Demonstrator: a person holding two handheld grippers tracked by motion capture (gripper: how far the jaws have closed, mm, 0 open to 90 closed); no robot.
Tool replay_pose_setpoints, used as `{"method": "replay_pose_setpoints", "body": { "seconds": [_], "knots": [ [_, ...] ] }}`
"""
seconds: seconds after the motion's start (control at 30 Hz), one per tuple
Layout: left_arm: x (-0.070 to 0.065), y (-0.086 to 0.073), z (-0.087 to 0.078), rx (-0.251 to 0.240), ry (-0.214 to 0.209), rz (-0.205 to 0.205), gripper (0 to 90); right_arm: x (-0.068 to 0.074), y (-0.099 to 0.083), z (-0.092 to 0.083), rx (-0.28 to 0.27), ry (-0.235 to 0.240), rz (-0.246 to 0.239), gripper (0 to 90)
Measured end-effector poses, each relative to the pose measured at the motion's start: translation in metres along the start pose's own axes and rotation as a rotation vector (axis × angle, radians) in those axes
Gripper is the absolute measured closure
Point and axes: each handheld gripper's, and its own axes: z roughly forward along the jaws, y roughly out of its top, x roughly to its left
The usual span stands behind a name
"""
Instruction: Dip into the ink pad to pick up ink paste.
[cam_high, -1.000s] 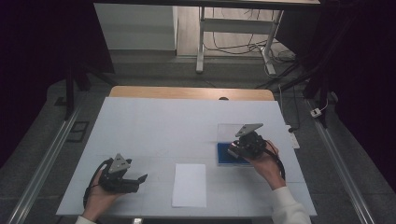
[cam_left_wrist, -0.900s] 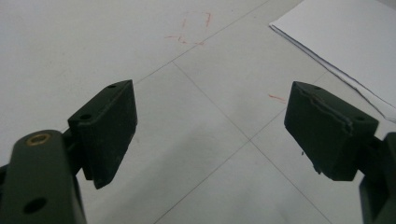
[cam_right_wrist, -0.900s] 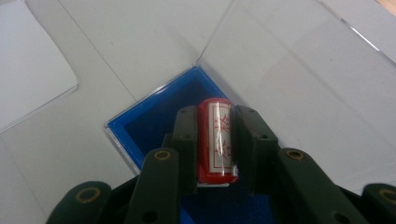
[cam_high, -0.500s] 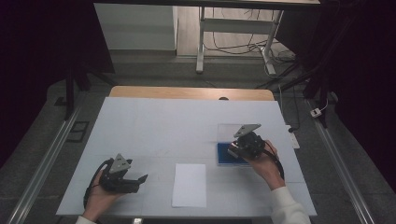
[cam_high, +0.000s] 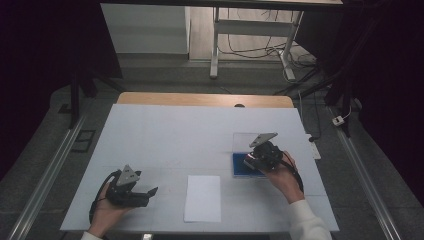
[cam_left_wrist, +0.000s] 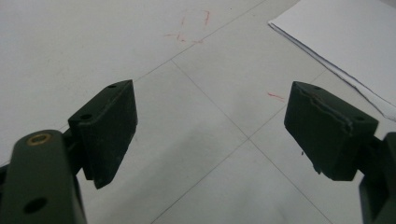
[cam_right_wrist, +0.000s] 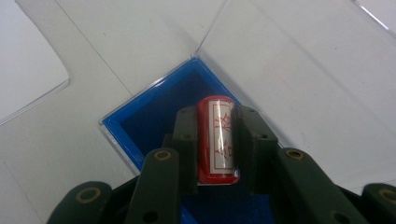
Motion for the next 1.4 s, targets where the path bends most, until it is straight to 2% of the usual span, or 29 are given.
{"method": "replay_pose_setpoints", "body": {
  "seconds": [0.33,0.6,0.83,0.9,0.97,1.0,1.03,1.1,1.13,1.2,1.3,1.4],
  "knots": [
    [-0.001,0.0,0.0,0.001,0.004,-0.003,17.4,-0.001,-0.001,0.003,0.005,0.014,0.004,70.5],
    [0.0,0.0,0.001,0.005,0.007,-0.003,17.4,0.002,0.0,0.003,0.015,-0.002,-0.003,70.5],
    [0.0,0.0,0.001,0.006,0.006,-0.001,17.4,0.0,0.0,0.003,0.008,0.006,-0.002,70.3],
    [0.001,0.0,0.001,0.006,0.005,-0.001,17.4,0.001,0.0,0.002,0.009,0.003,-0.008,70.3],
    [0.001,0.0,0.002,0.007,0.005,0.0,17.4,-0.003,0.002,-0.002,-0.001,0.02,0.004,70.2],
    [0.002,0.0,0.002,0.007,0.005,-0.001,17.4,-0.003,0.002,-0.004,0.009,0.004,-0.007,70.1],
    [0.002,0.0,0.002,0.006,0.006,-0.003,17.4,-0.003,0.002,-0.007,-0.002,-0.009,-0.009,70.1],
    [0.002,0.0,0.001,0.004,0.007,-0.003,17.4,-0.007,0.002,-0.015,-0.054,0.031,0.025,70.1],
    [0.002,0.0,0.001,0.004,0.007,-0.004,17.4,-0.006,0.003,-0.02,-0.071,0.029,0.035,70.1],
    [0.002,0.0,0.001,0.004,0.007,-0.005,17.4,-0.005,0.006,-0.029,-0.099,0.027,0.028,70.1],
    [0.001,0.0,0.0,0.003,0.009,0.0,17.4,-0.003,0.01,-0.041,-0.155,0.053,0.037,70.0],
    [0.001,-0.001,-0.001,0.0,0.008,0.001,17.4,0.002,0.015,-0.052,-0.193,0.061,0.022,70.0]
  ]
}}
